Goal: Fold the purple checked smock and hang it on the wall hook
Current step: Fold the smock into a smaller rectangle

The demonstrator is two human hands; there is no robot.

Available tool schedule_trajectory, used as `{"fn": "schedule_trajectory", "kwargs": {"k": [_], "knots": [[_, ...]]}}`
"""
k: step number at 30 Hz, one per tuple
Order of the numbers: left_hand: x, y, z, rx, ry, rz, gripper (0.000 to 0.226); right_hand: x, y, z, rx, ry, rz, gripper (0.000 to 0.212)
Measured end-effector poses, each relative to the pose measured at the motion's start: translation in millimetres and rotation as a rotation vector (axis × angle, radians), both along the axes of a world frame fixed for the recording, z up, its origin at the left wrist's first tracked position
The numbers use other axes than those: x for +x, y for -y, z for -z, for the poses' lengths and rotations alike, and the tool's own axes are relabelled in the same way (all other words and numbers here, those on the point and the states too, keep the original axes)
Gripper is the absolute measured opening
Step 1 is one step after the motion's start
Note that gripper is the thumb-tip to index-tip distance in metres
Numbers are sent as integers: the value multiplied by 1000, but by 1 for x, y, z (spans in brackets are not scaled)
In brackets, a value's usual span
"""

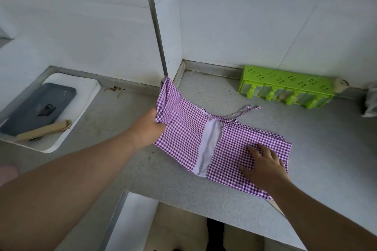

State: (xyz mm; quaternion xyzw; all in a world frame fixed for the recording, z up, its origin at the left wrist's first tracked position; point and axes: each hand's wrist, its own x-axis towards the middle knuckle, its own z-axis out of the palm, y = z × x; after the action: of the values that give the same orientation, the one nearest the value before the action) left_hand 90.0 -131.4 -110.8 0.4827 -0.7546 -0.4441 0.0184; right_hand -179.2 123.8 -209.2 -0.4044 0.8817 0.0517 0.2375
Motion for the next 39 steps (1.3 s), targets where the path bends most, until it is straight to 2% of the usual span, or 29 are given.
{"fn": "schedule_trajectory", "kwargs": {"k": [4,7,10,13,15,18,20,21,24,26,28,29,31,33,36,39], "knots": [[-38,-21,-24,8,-66,196,41,-1,-1,-4,-47,64,49,79],[-73,-44,-36,-51,-44,334,23,-9,-5,-2,-127,120,155,56],[-107,-71,-34,-159,-8,516,21,-19,-9,-8,-230,204,315,35],[-134,-99,-29,-271,70,729,35,-25,-16,-20,-315,388,518,50],[-146,-116,-27,-219,153,869,47,-27,-20,-29,-413,470,642,62],[-159,-131,-10,-106,325,1065,57,-34,-30,-40,-416,549,868,94],[-159,-131,6,-103,408,1101,60,-35,-37,-41,-411,607,905,106],[-156,-125,12,-145,432,1078,58,-33,-37,-43,-398,613,867,103],[-152,-112,33,-319,533,1044,59,-32,-46,-30,-315,498,763,72],[-150,-106,44,-322,612,988,69,-28,-51,-19,-301,260,637,72],[-150,-100,53,-284,623,930,79,-19,-49,-18,-354,-23,395,69],[-151,-97,59,-287,608,929,82,-15,-45,-19,-379,-90,251,66],[-155,-94,73,-333,582,977,87,-8,-35,-19,-382,-83,-28,56],[-160,-94,89,-398,579,1037,95,-5,-29,-4,-300,-41,-185,56],[-162,-95,109,-431,619,1048,114,-8,-40,30,-155,8,-147,77],[-157,-92,131,-463,641,1025,128,-16,-54,47,-179,-12,-87,77]]}}
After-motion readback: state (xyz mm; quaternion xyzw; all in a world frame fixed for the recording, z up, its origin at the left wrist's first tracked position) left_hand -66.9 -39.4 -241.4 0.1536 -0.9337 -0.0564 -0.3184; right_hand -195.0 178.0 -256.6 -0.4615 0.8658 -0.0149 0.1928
